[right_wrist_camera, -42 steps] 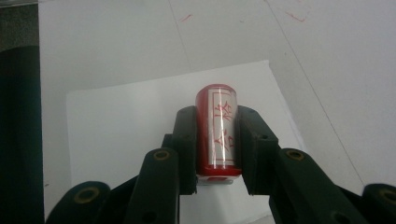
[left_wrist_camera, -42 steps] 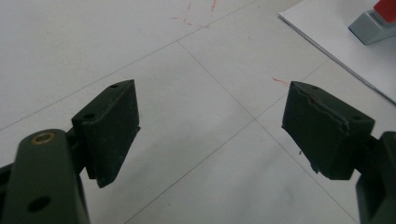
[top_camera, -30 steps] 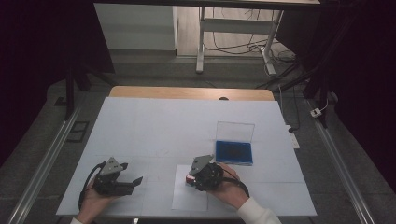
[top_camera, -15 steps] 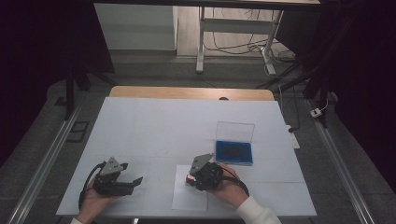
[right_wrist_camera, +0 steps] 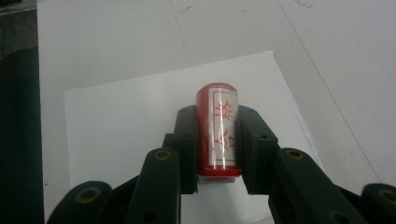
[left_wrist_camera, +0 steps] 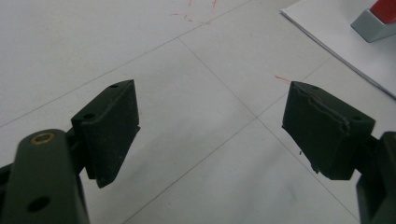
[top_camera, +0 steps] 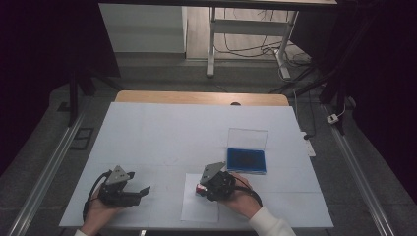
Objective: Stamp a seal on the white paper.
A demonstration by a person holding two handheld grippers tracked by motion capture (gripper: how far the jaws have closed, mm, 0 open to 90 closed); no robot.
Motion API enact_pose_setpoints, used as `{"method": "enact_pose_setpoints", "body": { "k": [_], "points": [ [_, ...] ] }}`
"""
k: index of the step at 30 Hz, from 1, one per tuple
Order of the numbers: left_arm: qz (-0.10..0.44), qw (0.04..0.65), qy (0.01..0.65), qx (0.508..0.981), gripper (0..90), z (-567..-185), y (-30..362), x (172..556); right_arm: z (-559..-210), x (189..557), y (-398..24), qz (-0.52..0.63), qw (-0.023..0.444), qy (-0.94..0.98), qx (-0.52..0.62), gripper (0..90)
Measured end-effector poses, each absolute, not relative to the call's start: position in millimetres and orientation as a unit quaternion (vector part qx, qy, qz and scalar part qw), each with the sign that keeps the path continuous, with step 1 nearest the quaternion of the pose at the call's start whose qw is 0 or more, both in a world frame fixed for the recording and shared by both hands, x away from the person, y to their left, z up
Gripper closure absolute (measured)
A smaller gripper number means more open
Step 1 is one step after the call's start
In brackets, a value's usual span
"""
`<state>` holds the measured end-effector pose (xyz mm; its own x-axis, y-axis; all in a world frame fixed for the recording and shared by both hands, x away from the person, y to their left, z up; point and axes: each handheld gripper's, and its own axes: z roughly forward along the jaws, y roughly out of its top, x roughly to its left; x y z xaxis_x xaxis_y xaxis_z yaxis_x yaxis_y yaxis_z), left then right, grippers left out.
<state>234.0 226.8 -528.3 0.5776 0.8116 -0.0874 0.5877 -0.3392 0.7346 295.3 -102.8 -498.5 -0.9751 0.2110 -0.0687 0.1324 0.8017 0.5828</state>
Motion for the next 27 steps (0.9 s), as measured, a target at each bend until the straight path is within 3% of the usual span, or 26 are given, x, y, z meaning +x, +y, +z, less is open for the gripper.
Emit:
{"method": "enact_pose_setpoints", "body": {
  "k": [27],
  "points": [
    [0.15,0.378,0.439,0.801,19.0,-528.1,229.4,233.8,-492.2,293.7,-103.3,0.307,0.073,0.945,0.093,70.6]
  ]
}}
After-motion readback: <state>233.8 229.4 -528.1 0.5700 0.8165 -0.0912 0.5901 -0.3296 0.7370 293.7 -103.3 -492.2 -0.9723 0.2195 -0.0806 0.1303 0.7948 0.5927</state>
